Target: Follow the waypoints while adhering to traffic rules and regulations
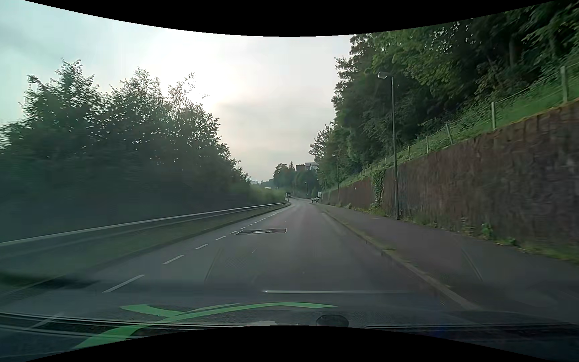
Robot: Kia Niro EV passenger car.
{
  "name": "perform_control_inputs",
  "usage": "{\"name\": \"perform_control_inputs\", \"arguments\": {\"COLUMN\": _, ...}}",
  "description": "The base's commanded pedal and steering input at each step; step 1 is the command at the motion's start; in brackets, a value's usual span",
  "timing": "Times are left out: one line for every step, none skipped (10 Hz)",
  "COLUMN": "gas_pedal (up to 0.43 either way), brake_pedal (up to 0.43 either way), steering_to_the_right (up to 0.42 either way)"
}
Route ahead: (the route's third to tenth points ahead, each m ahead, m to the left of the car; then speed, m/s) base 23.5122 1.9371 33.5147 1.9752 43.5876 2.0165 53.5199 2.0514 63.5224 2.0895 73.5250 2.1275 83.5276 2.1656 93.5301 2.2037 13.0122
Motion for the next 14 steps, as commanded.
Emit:
{"name": "perform_control_inputs", "arguments": {"gas_pedal": 0.11, "brake_pedal": 0.0, "steering_to_the_right": -0.004}}
{"name": "perform_control_inputs", "arguments": {"gas_pedal": 0.11, "brake_pedal": 0.0, "steering_to_the_right": -0.004}}
{"name": "perform_control_inputs", "arguments": {"gas_pedal": 0.11, "brake_pedal": 0.0, "steering_to_the_right": -0.004}}
{"name": "perform_control_inputs", "arguments": {"gas_pedal": 0.11, "brake_pedal": 0.0, "steering_to_the_right": -0.004}}
{"name": "perform_control_inputs", "arguments": {"gas_pedal": 0.11, "brake_pedal": 0.0, "steering_to_the_right": -0.004}}
{"name": "perform_control_inputs", "arguments": {"gas_pedal": 0.11, "brake_pedal": 0.0, "steering_to_the_right": -0.003}}
{"name": "perform_control_inputs", "arguments": {"gas_pedal": 0.11, "brake_pedal": 0.0, "steering_to_the_right": -0.003}}
{"name": "perform_control_inputs", "arguments": {"gas_pedal": 0.11, "brake_pedal": 0.0, "steering_to_the_right": -0.003}}
{"name": "perform_control_inputs", "arguments": {"gas_pedal": 0.11, "brake_pedal": 0.0, "steering_to_the_right": -0.003}}
{"name": "perform_control_inputs", "arguments": {"gas_pedal": 0.11, "brake_pedal": 0.0, "steering_to_the_right": -0.003}}
{"name": "perform_control_inputs", "arguments": {"gas_pedal": 0.11, "brake_pedal": 0.0, "steering_to_the_right": -0.003}}
{"name": "perform_control_inputs", "arguments": {"gas_pedal": 0.11, "brake_pedal": 0.0, "steering_to_the_right": -0.003}}
{"name": "perform_control_inputs", "arguments": {"gas_pedal": 0.11, "brake_pedal": 0.0, "steering_to_the_right": -0.003}}
{"name": "perform_control_inputs", "arguments": {"gas_pedal": 0.11, "brake_pedal": 0.0, "steering_to_the_right": -0.003}}
